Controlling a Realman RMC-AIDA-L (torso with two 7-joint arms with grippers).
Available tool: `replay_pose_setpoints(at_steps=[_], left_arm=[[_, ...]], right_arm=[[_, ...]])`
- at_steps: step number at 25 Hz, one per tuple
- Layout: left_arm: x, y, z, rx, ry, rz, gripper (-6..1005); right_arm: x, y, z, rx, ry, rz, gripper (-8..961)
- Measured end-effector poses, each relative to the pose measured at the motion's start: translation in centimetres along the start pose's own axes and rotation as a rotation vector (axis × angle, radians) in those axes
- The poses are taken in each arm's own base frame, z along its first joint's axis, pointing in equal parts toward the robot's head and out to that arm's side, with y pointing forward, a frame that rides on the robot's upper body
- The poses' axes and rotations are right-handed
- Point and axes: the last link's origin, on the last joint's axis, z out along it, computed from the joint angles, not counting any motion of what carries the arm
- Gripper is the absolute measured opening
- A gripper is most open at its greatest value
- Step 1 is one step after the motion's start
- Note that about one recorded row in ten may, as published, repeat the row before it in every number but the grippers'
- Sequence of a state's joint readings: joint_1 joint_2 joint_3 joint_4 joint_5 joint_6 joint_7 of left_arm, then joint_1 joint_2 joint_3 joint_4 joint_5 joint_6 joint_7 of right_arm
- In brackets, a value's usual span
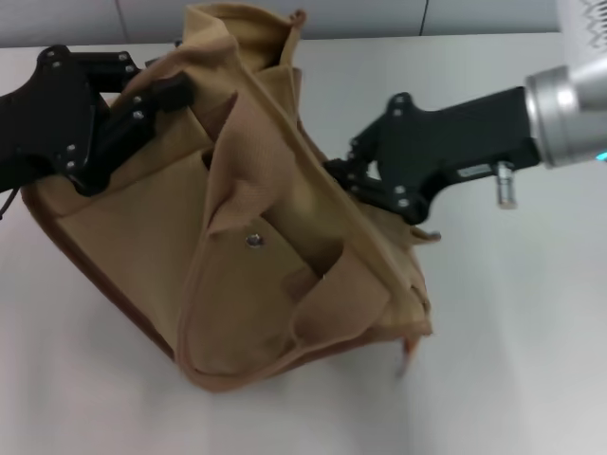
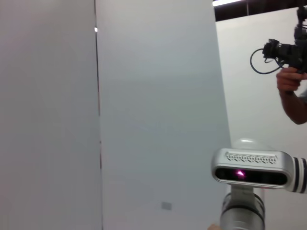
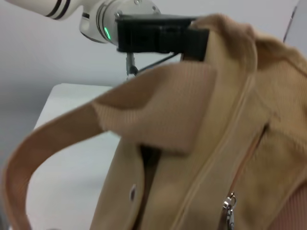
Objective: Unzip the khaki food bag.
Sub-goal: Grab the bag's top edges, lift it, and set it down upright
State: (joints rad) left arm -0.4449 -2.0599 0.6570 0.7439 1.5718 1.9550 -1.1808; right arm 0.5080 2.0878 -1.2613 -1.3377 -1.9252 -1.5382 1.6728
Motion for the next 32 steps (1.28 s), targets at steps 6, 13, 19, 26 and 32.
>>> replay_pose_setpoints(at_steps=[6, 13, 19, 26, 32], left_arm=[[0.0, -0.2, -0.2, 0.025, 0.008, -0.01, 93], [0.1, -0.4, -0.4, 0.049, 0.014, -0.01, 93], [0.0, -0.6, -0.6, 0.073, 0.017, -0.025, 93], [0.0, -0.8, -0.5, 0.074, 0.019, -0.021, 93], [0.0, -0.8, -0.5, 0.075, 0.019, -0.023, 93]], right_arm=[[0.8, 0.9, -1.8, -0.028, -0.008, 0.032, 7], [2.9, 2.0, -4.1, -0.033, 0.013, 0.108, 7], [4.8, 3.2, -5.2, -0.04, 0.056, 0.181, 6], [6.1, 3.4, -5.6, -0.025, 0.046, 0.243, 16], [6.8, 3.8, -5.5, -0.049, 0.095, 0.256, 29]])
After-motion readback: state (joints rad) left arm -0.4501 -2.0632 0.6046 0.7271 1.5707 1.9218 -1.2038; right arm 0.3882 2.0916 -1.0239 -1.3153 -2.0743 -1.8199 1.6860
